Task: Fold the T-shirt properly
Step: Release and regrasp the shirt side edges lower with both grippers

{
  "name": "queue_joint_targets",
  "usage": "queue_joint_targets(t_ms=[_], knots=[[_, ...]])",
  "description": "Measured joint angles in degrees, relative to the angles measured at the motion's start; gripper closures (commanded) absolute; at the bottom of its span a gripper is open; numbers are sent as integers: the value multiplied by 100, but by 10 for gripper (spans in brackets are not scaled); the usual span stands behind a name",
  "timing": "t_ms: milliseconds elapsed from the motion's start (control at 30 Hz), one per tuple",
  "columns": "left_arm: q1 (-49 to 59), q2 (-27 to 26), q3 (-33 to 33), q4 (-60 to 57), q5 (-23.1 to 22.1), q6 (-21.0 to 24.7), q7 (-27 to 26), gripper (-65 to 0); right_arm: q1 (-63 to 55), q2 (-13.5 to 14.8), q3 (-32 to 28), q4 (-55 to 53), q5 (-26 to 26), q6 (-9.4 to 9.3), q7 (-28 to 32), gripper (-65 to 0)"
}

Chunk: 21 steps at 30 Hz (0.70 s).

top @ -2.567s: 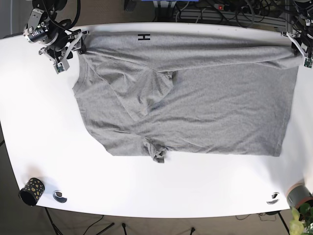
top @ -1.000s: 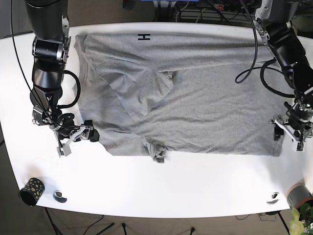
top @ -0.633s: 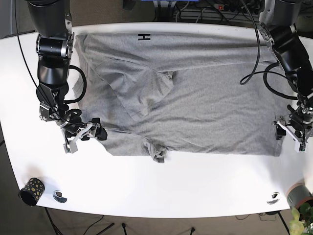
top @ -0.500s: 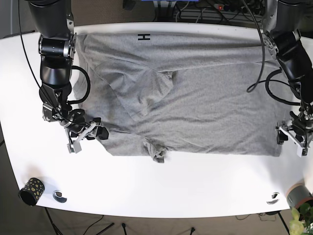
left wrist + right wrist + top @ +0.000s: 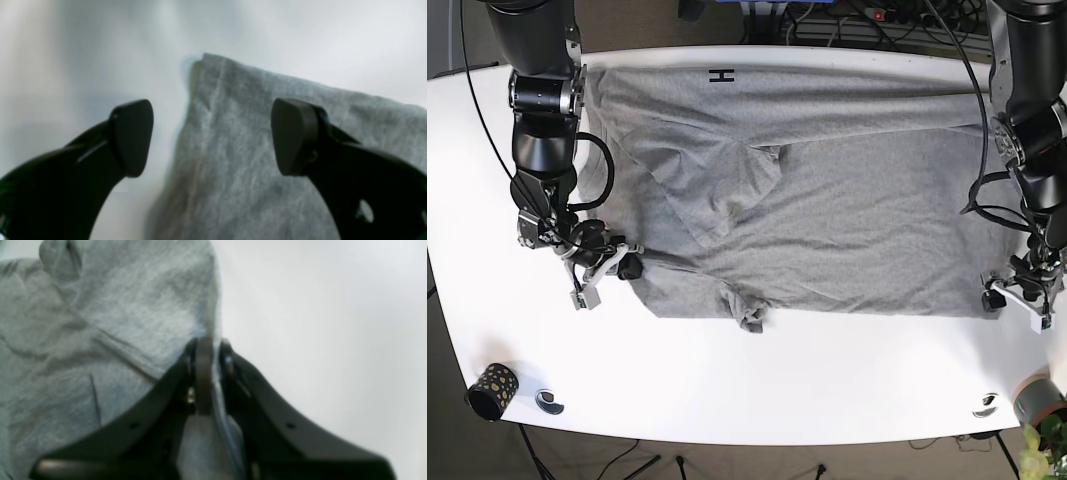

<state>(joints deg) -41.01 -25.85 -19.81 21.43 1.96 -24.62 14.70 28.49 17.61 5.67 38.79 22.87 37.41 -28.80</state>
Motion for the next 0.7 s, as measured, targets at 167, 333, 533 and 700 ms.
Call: queue_joint_targets(t_ms=[167,333,533,700], knots=[[-46,-15,0,-337,15,24,-225,-519,-7,0,0,50,0,0,2,-30],[-4,-26,0,-348,15,26,-278,-519,-13,0,0,50,0,0,4,-30],[236,-160,0,-345,0,22,-361,-519,-13,-15,33,59,4,-4,-94,-30],[424,-170,0,-361,13,66,-396,-519,-15,-22,33,66,7,-7,-103,-30]])
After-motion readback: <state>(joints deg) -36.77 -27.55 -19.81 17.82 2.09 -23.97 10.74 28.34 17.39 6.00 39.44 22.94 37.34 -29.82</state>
